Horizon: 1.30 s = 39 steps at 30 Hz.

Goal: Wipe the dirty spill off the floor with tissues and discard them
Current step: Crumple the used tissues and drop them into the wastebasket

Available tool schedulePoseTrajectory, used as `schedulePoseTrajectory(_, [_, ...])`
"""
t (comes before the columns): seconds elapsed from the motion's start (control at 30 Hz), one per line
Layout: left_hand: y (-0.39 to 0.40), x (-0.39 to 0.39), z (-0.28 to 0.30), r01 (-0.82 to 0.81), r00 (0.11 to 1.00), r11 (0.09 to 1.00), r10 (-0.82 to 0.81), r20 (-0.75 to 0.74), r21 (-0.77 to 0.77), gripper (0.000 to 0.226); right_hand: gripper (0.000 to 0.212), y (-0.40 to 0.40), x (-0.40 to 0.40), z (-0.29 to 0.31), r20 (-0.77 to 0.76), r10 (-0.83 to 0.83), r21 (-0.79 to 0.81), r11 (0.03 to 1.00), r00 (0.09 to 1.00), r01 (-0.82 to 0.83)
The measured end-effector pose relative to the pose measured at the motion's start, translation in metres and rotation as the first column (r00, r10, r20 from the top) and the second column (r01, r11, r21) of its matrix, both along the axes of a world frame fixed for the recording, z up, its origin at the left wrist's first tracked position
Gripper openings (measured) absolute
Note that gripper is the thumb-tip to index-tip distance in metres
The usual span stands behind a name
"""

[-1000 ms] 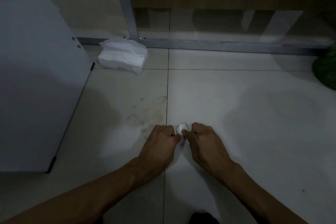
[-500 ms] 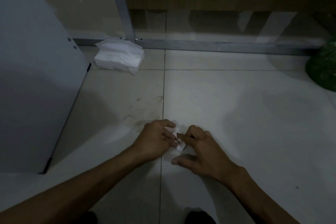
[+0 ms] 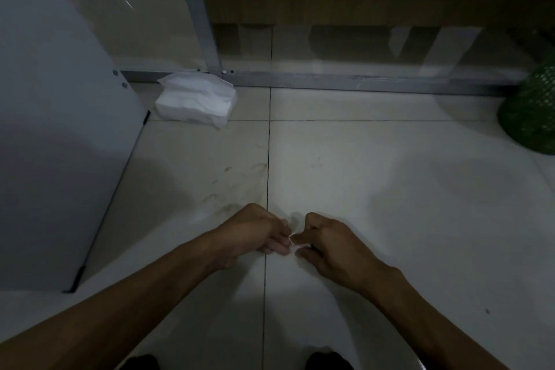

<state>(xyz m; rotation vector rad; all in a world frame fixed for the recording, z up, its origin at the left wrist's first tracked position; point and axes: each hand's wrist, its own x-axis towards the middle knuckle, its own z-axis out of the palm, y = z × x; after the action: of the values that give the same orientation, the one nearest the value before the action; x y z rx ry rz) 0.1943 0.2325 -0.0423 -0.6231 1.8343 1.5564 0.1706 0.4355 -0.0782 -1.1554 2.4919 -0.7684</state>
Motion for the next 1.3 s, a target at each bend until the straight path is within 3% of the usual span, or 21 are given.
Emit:
schedulePoseTrajectory(0.1, [0.0,0.0,0.006,0.054,0.997,0.998,-0.056,0.058,0.04,0.039,0.013,0.004,-0.006,0.006,0.18,-0.007,-0.01,1.0,0.984,0.009])
schedulePoseTrajectory(0.17, [0.0,-0.001,0.011,0.026,0.998,0.995,-0.032,0.06,0.096,0.038,0.008,0.008,-0.011,0.013,0.384,-0.102,-0.091,0.985,0.918,0.147])
schedulePoseTrajectory(0.27, [0.001,-0.008,0.019,-0.063,0.998,0.978,0.06,0.018,0.197,0.027,0.013,0.014,-0.016,0.027,0.663,-0.198,-0.252,0.849,0.722,0.465])
schedulePoseTrajectory(0.33, [0.002,-0.012,0.024,-0.059,0.997,0.958,0.071,-0.036,0.281,0.025,0.024,0.014,-0.02,0.035,0.714,-0.236,-0.3,0.747,0.659,0.593])
schedulePoseTrajectory(0.43, [0.008,-0.018,0.032,-0.132,0.979,0.906,0.182,-0.087,0.402,0.021,0.031,0.012,-0.024,0.043,0.703,-0.27,-0.379,0.641,0.658,0.668])
schedulePoseTrajectory(0.57, [0.02,-0.029,0.044,-0.199,0.944,0.831,0.305,-0.128,0.519,0.019,0.013,0.01,-0.026,0.06,0.649,-0.283,-0.514,0.521,0.706,0.681])
schedulePoseTrajectory(0.63, [0.026,-0.037,0.053,-0.206,0.931,0.79,0.34,-0.133,0.578,0.025,0.002,0.01,-0.031,0.068,0.599,-0.322,-0.552,0.498,0.733,0.669])
schedulePoseTrajectory(0.77, [0.042,-0.046,0.069,-0.246,0.894,0.732,0.425,-0.143,0.635,0.043,0.012,0.018,-0.035,0.085,0.504,-0.419,-0.586,0.476,0.755,0.656])
schedulePoseTrajectory(0.93, [0.067,-0.059,0.091,-0.242,0.874,0.677,0.464,-0.148,0.696,0.034,0.026,0.035,-0.039,0.113,0.443,-0.445,-0.615,0.481,0.778,0.625])
schedulePoseTrajectory(1.03, [0.086,-0.068,0.109,-0.194,0.893,0.682,0.42,-0.161,0.705,0.026,0.031,0.051,-0.041,0.132,0.392,-0.516,-0.631,0.451,0.761,0.631])
schedulePoseTrajectory(1.2, [0.121,-0.079,0.14,-0.099,0.929,0.81,0.284,-0.238,0.578,0.022,0.028,0.081,-0.043,0.161,0.307,-0.637,-0.662,0.391,0.708,0.639])
schedulePoseTrajectory(1.3, [0.14,-0.085,0.159,-0.08,0.934,0.816,0.262,-0.243,0.573,0.02,0.028,0.098,-0.044,0.177,0.269,-0.656,-0.689,0.381,0.705,0.617])
